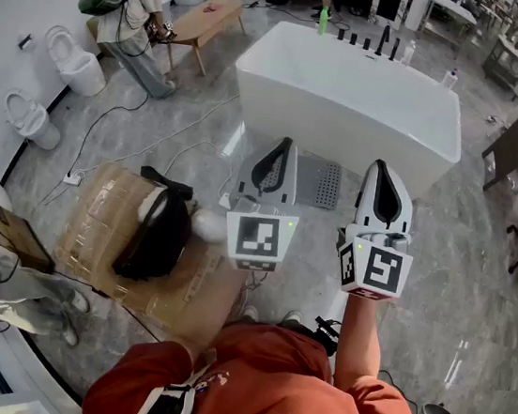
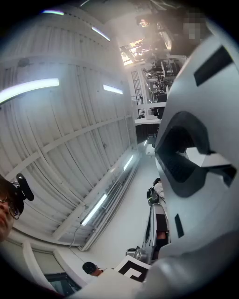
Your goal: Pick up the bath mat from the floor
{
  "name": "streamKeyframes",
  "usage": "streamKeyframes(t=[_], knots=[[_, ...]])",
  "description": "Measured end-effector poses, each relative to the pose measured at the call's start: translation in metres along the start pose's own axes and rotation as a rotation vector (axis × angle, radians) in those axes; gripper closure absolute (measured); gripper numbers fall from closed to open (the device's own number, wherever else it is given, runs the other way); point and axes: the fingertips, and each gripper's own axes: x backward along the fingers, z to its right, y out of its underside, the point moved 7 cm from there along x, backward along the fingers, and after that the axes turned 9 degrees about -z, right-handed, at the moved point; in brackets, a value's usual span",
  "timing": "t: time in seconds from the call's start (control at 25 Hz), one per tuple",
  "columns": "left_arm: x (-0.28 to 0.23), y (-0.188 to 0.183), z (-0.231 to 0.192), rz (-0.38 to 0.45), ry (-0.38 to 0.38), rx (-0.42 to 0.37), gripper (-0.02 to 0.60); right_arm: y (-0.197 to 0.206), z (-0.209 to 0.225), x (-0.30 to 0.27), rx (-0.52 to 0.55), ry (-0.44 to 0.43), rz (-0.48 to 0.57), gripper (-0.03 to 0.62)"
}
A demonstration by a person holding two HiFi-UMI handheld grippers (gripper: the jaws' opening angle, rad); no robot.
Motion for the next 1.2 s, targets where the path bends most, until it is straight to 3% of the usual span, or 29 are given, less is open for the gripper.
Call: streamKeyframes(t=[1.2], knots=[[-0.032,-0.008,0.102,0.018,-0.038,-0.012,0.566,0.021,0.096,0.009,-0.005,-0.033,0.007,0.582]])
